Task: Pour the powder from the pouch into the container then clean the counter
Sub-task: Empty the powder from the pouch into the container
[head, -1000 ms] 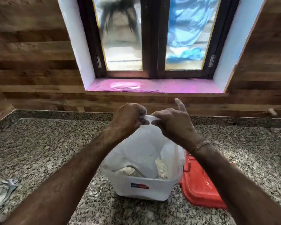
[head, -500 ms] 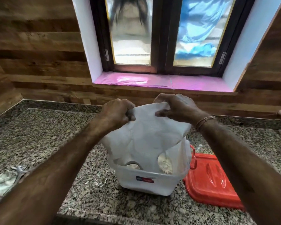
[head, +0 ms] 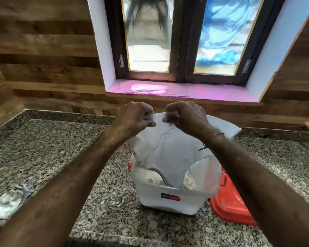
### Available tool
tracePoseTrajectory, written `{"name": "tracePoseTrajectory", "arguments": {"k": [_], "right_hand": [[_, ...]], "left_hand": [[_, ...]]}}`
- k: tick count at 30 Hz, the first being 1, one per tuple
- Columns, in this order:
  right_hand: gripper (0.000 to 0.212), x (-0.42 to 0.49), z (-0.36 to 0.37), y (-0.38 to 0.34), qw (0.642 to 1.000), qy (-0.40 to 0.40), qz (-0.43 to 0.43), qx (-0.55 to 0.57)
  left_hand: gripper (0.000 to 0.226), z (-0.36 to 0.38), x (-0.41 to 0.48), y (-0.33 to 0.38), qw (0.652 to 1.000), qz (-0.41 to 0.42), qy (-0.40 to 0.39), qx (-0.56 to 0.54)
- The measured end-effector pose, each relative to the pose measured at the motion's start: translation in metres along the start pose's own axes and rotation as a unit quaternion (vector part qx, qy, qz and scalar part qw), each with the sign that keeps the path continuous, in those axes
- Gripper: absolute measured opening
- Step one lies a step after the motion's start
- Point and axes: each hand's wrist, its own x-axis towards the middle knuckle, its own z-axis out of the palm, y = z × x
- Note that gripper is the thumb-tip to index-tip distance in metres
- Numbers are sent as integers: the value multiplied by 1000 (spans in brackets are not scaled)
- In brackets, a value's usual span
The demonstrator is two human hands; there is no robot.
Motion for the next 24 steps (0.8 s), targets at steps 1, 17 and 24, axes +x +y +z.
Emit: {"name": "tracePoseTrajectory", "arguments": {"k": [1, 17, 24], "right_hand": [[10, 2, 0, 2, 1000, 4, 29, 7], [15, 3, 15, 7, 986, -17, 163, 21], [15, -6, 1, 10, 981, 44, 176, 73]], "left_hand": [[23, -3, -3, -6, 1000, -17, 0, -24], [65, 29, -44, -30, 987, 120, 90, 62], [51, 45, -55, -53, 856, -124, -16, -501]]}}
